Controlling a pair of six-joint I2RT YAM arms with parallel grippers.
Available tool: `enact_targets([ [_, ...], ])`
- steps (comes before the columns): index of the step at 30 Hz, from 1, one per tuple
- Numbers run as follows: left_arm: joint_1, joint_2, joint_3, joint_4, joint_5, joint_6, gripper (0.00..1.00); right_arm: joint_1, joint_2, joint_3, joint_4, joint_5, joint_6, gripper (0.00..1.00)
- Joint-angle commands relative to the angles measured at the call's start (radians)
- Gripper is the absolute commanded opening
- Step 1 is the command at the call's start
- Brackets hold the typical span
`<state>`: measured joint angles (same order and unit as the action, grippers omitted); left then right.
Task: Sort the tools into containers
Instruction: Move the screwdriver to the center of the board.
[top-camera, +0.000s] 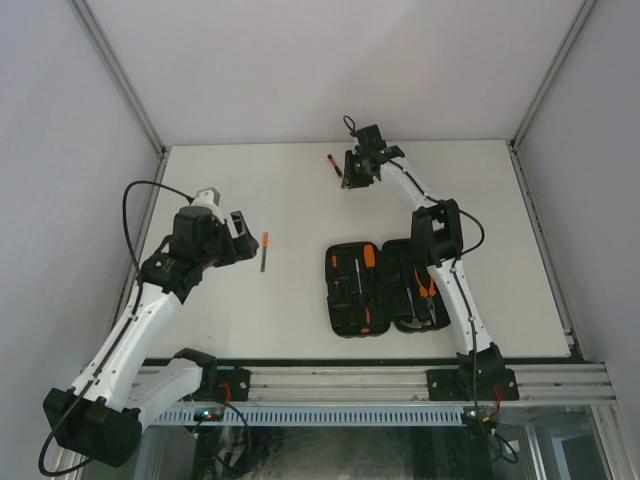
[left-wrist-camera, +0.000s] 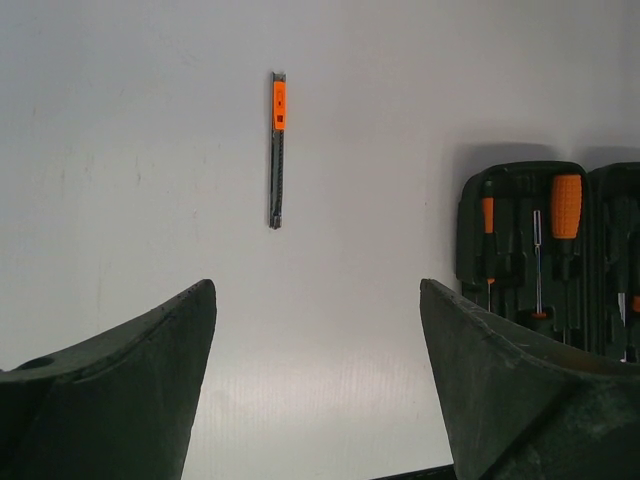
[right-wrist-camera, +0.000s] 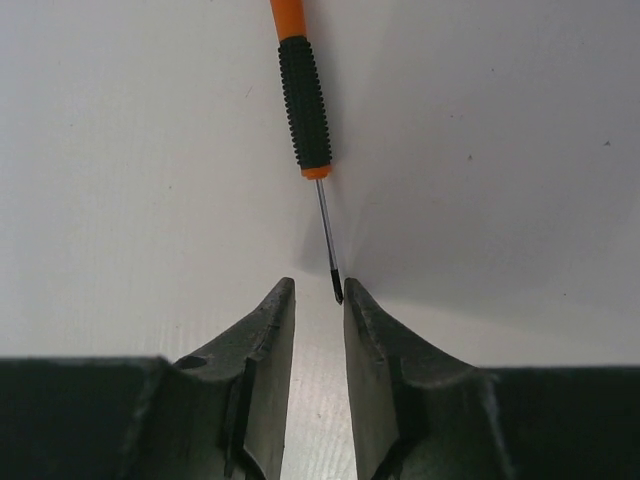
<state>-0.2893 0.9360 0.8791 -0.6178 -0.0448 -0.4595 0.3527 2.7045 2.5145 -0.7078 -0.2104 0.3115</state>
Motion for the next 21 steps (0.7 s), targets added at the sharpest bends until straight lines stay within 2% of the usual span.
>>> enact_targets([
  [1, 0.014, 0.000, -0.013, 0.031, 0.019, 0.005, 0.86, -0.006, 0.022, 0.038, -0.007, -0.004, 0.037, 0.23],
  [13, 0.021, 0.005, -0.012, 0.032, 0.033, 0.005, 0.85, -0.001, 0.014, 0.036, -0.029, 0.032, 0.022, 0.01],
  [21, 0.027, 0.011, -0.014, 0.033, 0.045, 0.005, 0.85, 0.010, -0.040, -0.046, -0.007, 0.042, -0.020, 0.00],
])
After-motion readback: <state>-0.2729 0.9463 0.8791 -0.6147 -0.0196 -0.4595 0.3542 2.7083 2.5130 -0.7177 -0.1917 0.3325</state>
